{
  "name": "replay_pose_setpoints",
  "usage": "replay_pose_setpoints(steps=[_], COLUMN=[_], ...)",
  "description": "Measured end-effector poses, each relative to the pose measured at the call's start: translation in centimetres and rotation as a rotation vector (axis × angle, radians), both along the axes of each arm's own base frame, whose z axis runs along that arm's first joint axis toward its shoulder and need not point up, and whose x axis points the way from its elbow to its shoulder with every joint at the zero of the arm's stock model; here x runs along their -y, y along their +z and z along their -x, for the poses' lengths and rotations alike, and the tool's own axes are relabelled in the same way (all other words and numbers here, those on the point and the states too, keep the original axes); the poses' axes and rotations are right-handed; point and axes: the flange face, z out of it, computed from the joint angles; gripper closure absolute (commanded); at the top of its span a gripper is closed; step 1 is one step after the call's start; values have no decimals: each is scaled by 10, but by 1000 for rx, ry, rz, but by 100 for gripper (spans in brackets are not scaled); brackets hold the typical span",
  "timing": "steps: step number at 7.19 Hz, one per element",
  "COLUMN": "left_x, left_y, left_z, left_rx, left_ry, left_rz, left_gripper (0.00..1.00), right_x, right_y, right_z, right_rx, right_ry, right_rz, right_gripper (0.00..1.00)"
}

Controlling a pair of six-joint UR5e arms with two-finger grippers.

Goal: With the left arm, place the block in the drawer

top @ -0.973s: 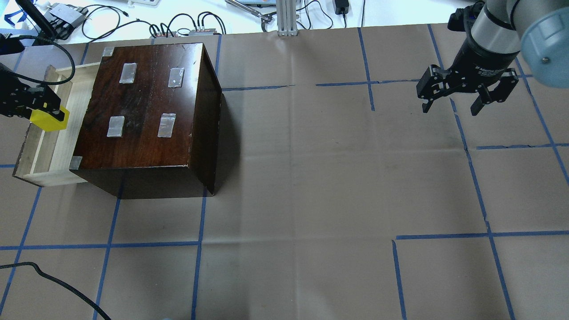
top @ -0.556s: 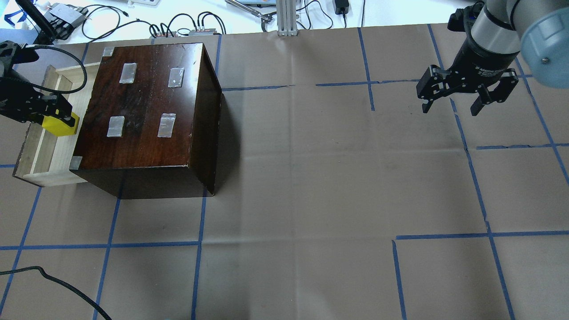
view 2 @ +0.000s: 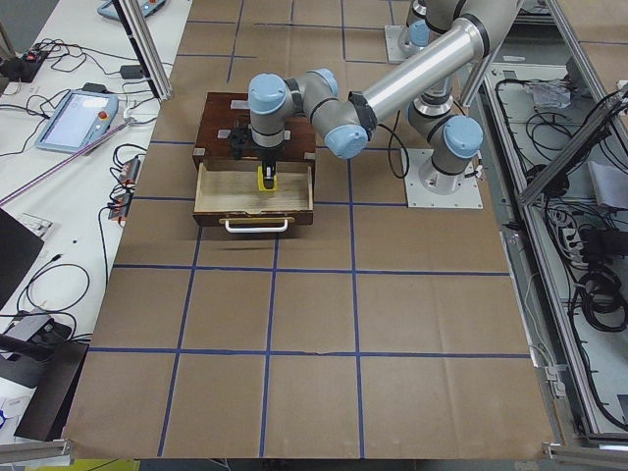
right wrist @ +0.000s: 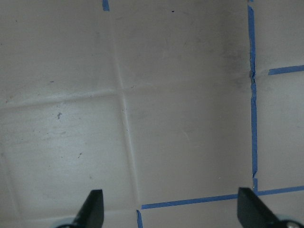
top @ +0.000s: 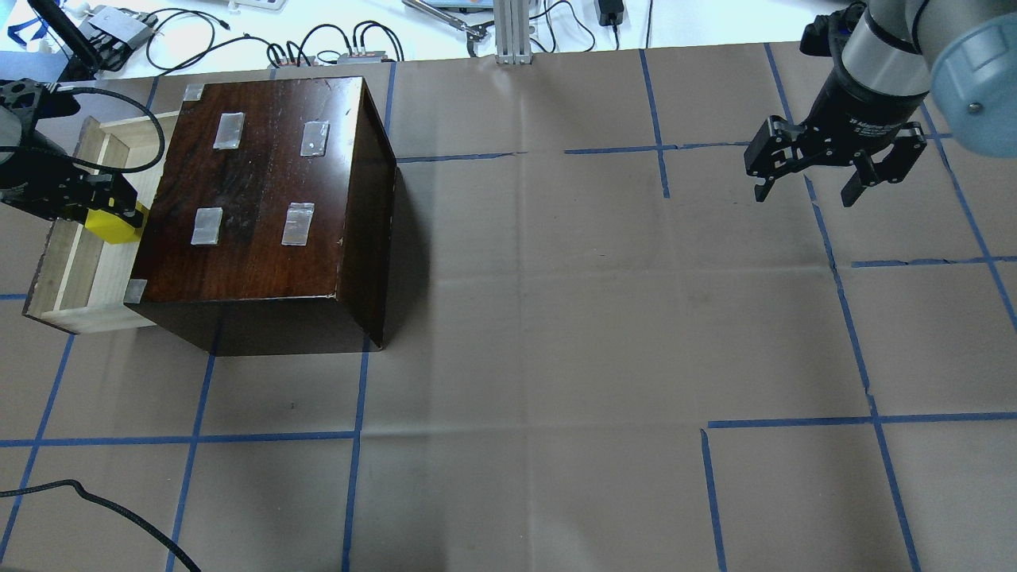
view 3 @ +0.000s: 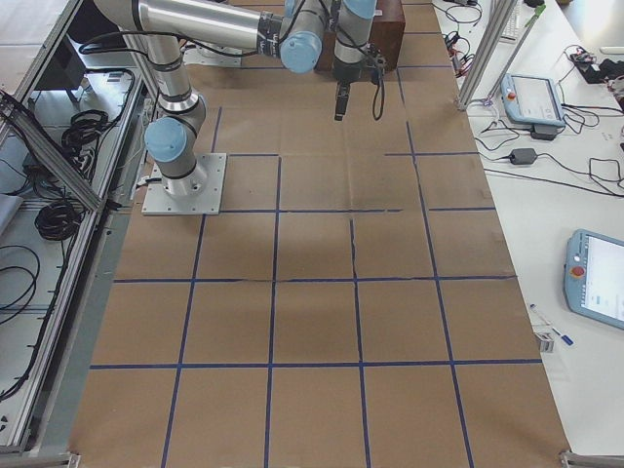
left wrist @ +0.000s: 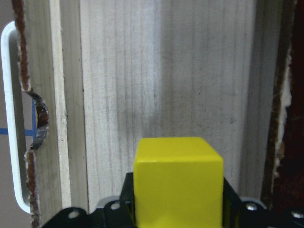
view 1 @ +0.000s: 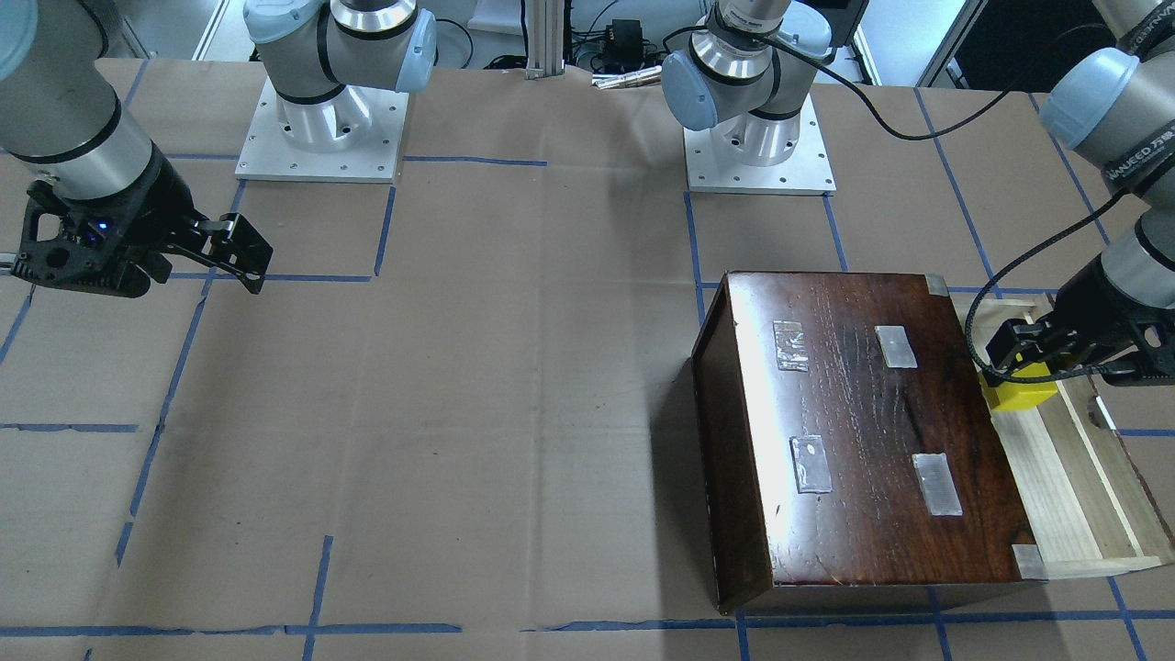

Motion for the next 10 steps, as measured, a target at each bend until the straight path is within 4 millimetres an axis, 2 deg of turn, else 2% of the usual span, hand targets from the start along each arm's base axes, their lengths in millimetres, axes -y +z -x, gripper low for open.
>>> replay_pose_setpoints(steps=[3,7,8,10], left_x=[1,-11,-18,-28], left_y=[24,75,88,109], left_z=[-1,8,18,54], left_rx=[23,43,39,32], left_ry=[-1,15,30,55], left_rz=[39,63,61,59], left_gripper=[1,1,1,1], right_x=[0,0,0,0], right_y=[0,0,0,0], right_z=[0,0,0,0], right_rx=[0,0,0,0], right_ry=[0,0,0,0], right_rz=[1,0,0,0], right_gripper=[0,0,0,0])
